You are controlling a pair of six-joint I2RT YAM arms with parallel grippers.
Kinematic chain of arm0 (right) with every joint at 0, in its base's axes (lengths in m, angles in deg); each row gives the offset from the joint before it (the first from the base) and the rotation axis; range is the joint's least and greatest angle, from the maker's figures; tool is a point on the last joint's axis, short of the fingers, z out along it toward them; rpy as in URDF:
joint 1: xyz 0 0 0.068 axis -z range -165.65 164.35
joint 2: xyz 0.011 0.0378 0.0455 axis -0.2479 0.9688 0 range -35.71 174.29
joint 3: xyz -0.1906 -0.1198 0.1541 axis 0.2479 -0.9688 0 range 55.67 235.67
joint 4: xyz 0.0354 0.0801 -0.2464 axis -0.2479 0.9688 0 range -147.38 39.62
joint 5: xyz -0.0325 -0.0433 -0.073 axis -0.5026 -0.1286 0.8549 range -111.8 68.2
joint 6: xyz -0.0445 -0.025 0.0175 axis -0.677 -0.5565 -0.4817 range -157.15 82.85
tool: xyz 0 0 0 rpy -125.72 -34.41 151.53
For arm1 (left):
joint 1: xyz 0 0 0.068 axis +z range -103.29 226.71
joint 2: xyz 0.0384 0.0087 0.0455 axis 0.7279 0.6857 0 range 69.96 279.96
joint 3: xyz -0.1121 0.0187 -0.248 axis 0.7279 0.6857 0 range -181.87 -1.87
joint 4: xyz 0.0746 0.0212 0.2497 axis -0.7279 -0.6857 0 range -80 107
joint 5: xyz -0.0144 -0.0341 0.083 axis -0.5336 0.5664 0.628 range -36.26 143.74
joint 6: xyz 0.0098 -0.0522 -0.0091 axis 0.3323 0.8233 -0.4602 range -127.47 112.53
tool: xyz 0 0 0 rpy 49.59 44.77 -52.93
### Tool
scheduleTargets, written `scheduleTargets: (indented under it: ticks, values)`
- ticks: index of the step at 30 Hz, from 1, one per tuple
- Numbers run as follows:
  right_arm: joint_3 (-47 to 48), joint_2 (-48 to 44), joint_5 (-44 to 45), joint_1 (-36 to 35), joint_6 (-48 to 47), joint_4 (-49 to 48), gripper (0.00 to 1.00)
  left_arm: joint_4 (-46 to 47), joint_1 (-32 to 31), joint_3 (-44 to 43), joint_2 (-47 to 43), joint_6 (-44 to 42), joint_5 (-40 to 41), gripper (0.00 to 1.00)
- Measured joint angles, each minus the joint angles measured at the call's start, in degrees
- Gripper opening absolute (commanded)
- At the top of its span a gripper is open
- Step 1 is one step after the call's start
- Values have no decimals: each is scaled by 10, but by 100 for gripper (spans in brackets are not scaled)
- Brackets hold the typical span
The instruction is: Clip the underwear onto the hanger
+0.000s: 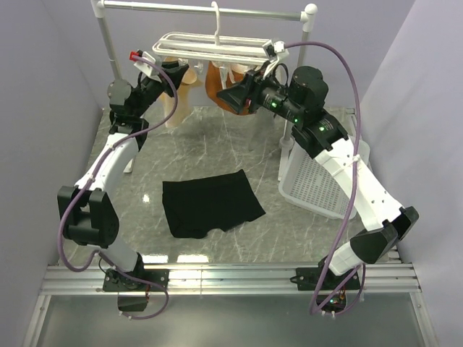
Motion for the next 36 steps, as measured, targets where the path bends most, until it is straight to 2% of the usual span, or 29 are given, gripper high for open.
scheduleTargets:
  ticks: [7,19,27,36]
  values:
    - [8,1,10,-29,18,0,63,-16,-13,17,-37,-17,-17,2]
    - [29,55,32,-34,84,-11,65,-110,-19,47,-80,-57,-43,0]
    - [38,89,49,-46,136,-45,65,-125,-19,52,-84,-72,-54,0]
    - [75,147,111,-61,174,-58,64,-125,-19,66,-97,-84,-78,0]
